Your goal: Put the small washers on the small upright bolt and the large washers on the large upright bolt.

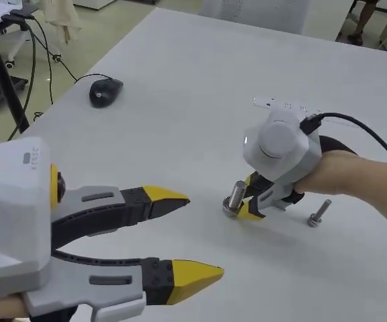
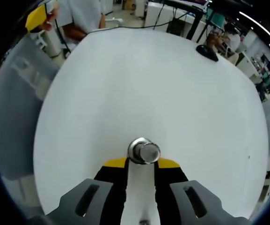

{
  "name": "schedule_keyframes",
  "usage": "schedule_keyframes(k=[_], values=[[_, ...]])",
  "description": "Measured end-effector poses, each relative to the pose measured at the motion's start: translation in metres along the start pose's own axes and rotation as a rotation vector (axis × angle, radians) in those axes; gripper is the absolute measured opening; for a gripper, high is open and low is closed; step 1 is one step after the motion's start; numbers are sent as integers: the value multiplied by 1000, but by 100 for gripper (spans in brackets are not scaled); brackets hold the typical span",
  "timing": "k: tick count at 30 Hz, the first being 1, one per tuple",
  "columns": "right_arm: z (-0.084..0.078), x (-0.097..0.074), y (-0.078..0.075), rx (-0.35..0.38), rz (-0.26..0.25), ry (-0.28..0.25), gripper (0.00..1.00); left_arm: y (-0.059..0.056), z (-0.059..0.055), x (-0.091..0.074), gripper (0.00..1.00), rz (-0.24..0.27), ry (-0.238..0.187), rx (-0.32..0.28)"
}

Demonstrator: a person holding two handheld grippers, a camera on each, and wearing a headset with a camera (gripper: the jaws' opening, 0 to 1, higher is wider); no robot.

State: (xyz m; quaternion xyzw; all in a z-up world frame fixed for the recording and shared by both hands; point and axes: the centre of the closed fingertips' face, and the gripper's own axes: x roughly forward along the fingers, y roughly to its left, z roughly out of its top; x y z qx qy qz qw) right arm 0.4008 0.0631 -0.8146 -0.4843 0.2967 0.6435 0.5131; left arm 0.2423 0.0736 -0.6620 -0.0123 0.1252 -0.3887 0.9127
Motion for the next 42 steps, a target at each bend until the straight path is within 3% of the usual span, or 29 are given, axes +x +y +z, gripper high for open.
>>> schedule_keyframes(k=[5, 11, 16, 22, 25, 29, 31, 32, 38, 42], values=[[0, -8, 2, 3, -16, -16, 22, 0, -3, 2, 47, -4, 7, -4], [-12, -15, 15, 28, -29, -31, 22, -2, -9, 6, 47, -18, 20, -9], [-13, -25, 28, 60, -51, -78, 22, -4, -10, 9, 48, -43, 19, -24], [-9, -49, 45, 93, -118, -197, 22, -6, -7, 8, 47, -57, -1, -44], [-10, -59, 56, 122, -137, -235, 22, -9, -8, 10, 47, -73, 8, -40], [-4, -75, 78, 143, -153, -343, 23, -17, -10, 14, 47, -104, 33, -32], [-8, -81, 86, 139, -168, -354, 23, -19, -8, 15, 48, -114, 27, -37], [-2, -86, 95, 134, -151, -418, 23, -20, -7, 15, 48, -120, 22, -41], [-4, -113, 123, 276, -151, -582, 25, -34, -4, 19, 50, -174, 19, -48], [-6, -126, 135, 319, -188, -668, 38, -43, -4, 24, 52, -198, 25, -51]])
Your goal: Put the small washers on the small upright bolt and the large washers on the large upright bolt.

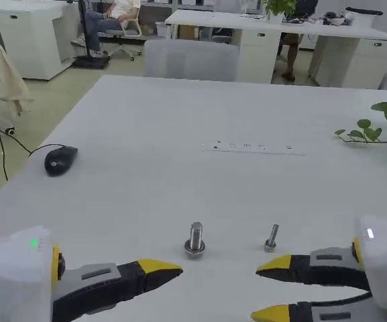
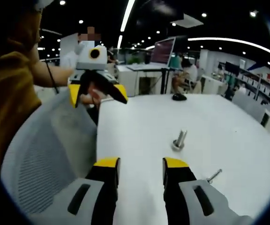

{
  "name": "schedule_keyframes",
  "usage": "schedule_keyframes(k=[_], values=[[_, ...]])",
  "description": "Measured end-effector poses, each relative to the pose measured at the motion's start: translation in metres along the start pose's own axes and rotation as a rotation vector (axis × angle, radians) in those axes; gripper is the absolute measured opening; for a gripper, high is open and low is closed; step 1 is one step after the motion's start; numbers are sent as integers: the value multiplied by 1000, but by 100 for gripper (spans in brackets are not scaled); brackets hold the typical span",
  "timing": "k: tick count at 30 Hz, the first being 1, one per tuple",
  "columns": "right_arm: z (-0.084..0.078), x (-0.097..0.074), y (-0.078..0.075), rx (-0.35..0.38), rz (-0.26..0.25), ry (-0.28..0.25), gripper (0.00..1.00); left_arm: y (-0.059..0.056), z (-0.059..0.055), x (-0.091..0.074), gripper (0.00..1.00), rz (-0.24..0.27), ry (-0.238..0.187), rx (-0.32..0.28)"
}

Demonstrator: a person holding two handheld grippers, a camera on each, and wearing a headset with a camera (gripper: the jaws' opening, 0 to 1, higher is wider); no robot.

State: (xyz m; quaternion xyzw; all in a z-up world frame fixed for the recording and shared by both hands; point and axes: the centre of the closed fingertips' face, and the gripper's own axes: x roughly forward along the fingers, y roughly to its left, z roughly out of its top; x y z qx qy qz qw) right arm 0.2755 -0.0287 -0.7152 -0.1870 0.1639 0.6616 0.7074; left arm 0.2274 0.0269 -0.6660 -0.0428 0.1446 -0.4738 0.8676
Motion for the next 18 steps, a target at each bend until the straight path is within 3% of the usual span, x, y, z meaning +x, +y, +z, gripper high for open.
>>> schedule_keyframes(k=[4, 10, 13, 18], values=[[-12, -14, 5, 25, -27, 4, 40, -6, 2, 4, 54, -22, 0, -1], [-5, -38, 8, 83, -81, -112, 48, -13, 7, 3, 59, -38, -23, -21], [-8, -46, 9, 100, -86, -130, 50, -16, 8, 3, 60, -45, -43, -38], [-14, -53, 15, 135, -105, -139, 55, -18, 4, 3, 63, -40, -23, -39]])
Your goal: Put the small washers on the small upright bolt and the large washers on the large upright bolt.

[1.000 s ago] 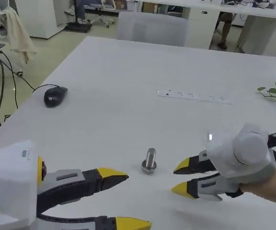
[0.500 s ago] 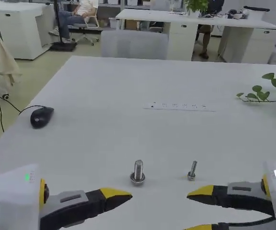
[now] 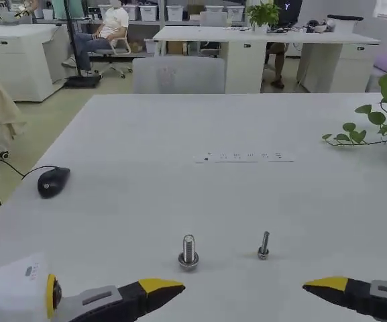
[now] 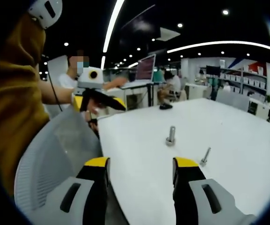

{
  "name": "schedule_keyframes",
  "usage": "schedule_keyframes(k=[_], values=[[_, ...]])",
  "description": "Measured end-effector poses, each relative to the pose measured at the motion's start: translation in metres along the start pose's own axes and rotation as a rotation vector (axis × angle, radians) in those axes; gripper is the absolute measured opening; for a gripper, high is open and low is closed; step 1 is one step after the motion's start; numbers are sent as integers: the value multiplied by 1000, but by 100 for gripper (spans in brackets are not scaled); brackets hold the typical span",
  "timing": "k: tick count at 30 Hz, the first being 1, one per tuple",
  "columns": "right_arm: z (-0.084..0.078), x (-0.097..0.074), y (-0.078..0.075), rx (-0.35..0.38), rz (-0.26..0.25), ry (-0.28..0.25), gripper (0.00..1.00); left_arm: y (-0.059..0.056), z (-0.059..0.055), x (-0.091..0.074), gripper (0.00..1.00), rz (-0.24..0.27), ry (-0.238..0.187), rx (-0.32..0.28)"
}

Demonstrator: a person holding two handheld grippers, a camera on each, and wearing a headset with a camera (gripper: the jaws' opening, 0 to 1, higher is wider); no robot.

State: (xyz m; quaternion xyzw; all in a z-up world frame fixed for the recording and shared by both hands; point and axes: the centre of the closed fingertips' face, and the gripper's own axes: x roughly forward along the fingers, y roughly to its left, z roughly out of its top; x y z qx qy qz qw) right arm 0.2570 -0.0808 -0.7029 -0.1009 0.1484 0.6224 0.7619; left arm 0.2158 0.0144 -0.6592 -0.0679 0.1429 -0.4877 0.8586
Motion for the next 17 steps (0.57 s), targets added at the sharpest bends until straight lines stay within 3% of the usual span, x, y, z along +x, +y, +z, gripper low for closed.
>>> schedule_keyframes(k=[9, 17], values=[[4, -9, 4, 21, -18, -30, 56, 4, 3, -5, 66, 28, -6, -5], [5, -12, 4, 11, -19, -13, 57, 7, 8, -11, 66, 48, -33, -7]])
